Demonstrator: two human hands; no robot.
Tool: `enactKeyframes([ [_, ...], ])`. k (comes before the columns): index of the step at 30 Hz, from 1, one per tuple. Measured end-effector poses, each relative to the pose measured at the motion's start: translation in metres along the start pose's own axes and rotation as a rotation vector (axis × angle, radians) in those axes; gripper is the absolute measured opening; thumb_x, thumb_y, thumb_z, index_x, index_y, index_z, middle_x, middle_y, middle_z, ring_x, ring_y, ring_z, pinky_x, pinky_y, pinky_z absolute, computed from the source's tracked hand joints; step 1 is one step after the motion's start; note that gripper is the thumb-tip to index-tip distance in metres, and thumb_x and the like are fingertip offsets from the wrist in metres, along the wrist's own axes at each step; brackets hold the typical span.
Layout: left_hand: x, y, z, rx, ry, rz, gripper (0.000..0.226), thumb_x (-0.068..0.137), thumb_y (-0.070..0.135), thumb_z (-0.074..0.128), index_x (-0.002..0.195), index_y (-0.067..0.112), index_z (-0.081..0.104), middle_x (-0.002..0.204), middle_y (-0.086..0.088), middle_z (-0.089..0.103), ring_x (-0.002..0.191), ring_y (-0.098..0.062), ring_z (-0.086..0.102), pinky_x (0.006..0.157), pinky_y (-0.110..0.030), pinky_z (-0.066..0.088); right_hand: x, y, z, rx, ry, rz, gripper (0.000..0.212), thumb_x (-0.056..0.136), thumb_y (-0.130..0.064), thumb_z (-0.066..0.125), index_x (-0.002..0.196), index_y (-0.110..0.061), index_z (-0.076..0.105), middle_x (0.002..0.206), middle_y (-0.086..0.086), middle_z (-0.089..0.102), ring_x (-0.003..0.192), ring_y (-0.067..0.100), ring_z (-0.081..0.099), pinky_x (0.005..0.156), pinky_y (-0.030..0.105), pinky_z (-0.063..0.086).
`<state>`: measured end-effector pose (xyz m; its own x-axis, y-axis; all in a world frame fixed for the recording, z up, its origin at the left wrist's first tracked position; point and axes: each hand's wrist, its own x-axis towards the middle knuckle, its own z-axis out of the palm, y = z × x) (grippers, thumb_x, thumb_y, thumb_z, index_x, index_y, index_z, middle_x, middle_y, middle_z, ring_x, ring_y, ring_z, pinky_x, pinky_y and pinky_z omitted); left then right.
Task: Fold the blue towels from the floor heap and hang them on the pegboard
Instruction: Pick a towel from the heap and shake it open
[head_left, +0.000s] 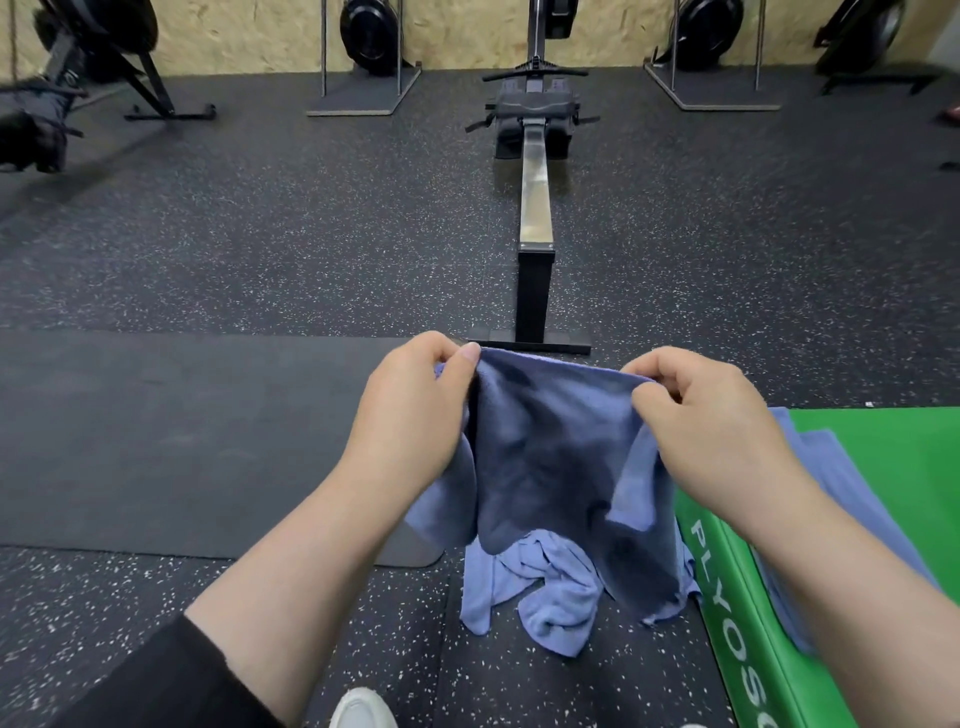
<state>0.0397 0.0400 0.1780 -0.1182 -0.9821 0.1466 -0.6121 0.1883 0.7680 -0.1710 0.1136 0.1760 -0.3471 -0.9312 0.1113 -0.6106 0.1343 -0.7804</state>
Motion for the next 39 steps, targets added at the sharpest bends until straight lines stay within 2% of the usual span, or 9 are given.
enactKeyframes([
  [4,-0.010,0.009,0.002,0.023,-0.129,0.055,0.007,0.095,0.042,0.063,0.099,0.037,0.063,0.076,0.019,0.062,0.067,0.010,0.054,0.061,-0.006,0.037,-0.004,-0.006,0.001,0.194,-0.061,-0.016,0.028,0.092,-0.007,0.054,0.079,-0.023,0.073,0.070,0.007,0.068,0.062,0.008,0.049,0.058,0.029,0.038],
  [8,-0.023,0.016,0.017,0.037,-0.345,0.166,0.038,0.096,0.041,0.061,0.135,0.041,0.057,0.112,0.018,0.071,0.096,0.009,0.059,0.081,-0.007,0.041,-0.008,-0.013,0.005,0.205,-0.179,-0.081,0.027,0.099,-0.009,0.054,0.085,-0.022,0.074,0.079,-0.009,0.073,0.073,-0.001,0.058,0.069,0.016,0.044],
  [10,-0.026,0.019,0.021,0.020,-0.385,0.172,0.038,0.100,0.037,0.057,0.138,0.040,0.056,0.101,0.023,0.067,0.082,0.008,0.058,0.066,-0.004,0.037,-0.009,-0.014,0.005,0.179,-0.242,-0.110,0.027,0.101,-0.010,0.052,0.093,-0.024,0.074,0.088,-0.013,0.075,0.082,0.002,0.063,0.078,0.018,0.047],
  [12,-0.026,0.019,0.022,-0.005,-0.418,0.172,0.031,0.103,0.033,0.053,0.133,0.039,0.059,0.064,0.026,0.058,0.064,0.013,0.053,0.059,-0.005,0.035,-0.010,-0.013,0.005,0.177,-0.284,-0.121,0.027,0.102,-0.011,0.051,0.097,-0.024,0.074,0.093,-0.011,0.076,0.092,0.009,0.066,0.087,0.025,0.047],
  [15,-0.025,0.019,0.021,-0.002,-0.461,0.158,0.014,0.103,0.034,0.052,0.107,0.034,0.065,0.054,0.026,0.053,0.054,0.008,0.049,0.051,-0.014,0.032,-0.011,-0.012,0.005,0.188,-0.320,-0.115,0.027,0.102,-0.012,0.052,0.096,-0.026,0.074,0.094,-0.012,0.075,0.093,0.005,0.066,0.087,0.026,0.048],
  [19,-0.023,0.013,0.021,0.071,-0.371,0.121,0.018,0.101,0.038,0.053,0.086,0.029,0.059,0.063,0.014,0.055,0.059,0.001,0.048,0.053,-0.021,0.030,-0.008,-0.007,0.006,0.188,-0.274,-0.061,0.016,0.096,-0.013,0.062,0.088,-0.023,0.072,0.077,-0.006,0.072,0.071,0.006,0.057,0.072,0.033,0.045],
  [26,-0.008,0.003,0.010,0.020,-0.200,0.025,0.020,0.100,0.033,0.055,0.087,0.022,0.064,0.072,0.009,0.062,0.069,-0.010,0.053,0.059,-0.024,0.035,-0.003,0.005,0.000,-0.067,-0.185,0.018,0.020,0.089,-0.016,0.065,0.070,-0.010,0.065,0.049,-0.010,0.043,0.047,0.006,0.034,0.048,0.023,0.026],
  [33,-0.005,-0.002,0.010,-0.213,-0.114,-0.042,0.006,0.094,0.029,0.067,0.100,0.029,0.066,0.047,0.017,0.047,0.043,-0.001,0.041,0.045,-0.014,0.029,-0.005,-0.003,0.002,0.298,-0.190,0.076,0.035,0.088,-0.037,0.066,0.072,-0.006,0.062,0.062,0.003,0.050,0.061,0.015,0.043,0.063,0.034,0.037],
  [39,-0.007,0.000,0.013,-0.325,-0.034,-0.042,0.014,0.095,0.025,0.068,0.107,0.033,0.065,0.057,0.014,0.047,0.051,-0.004,0.042,0.053,-0.019,0.034,-0.006,0.000,0.005,0.416,-0.233,0.150,0.040,0.083,-0.050,0.068,0.065,-0.014,0.062,0.067,0.004,0.048,0.069,0.018,0.041,0.072,0.042,0.035],
])
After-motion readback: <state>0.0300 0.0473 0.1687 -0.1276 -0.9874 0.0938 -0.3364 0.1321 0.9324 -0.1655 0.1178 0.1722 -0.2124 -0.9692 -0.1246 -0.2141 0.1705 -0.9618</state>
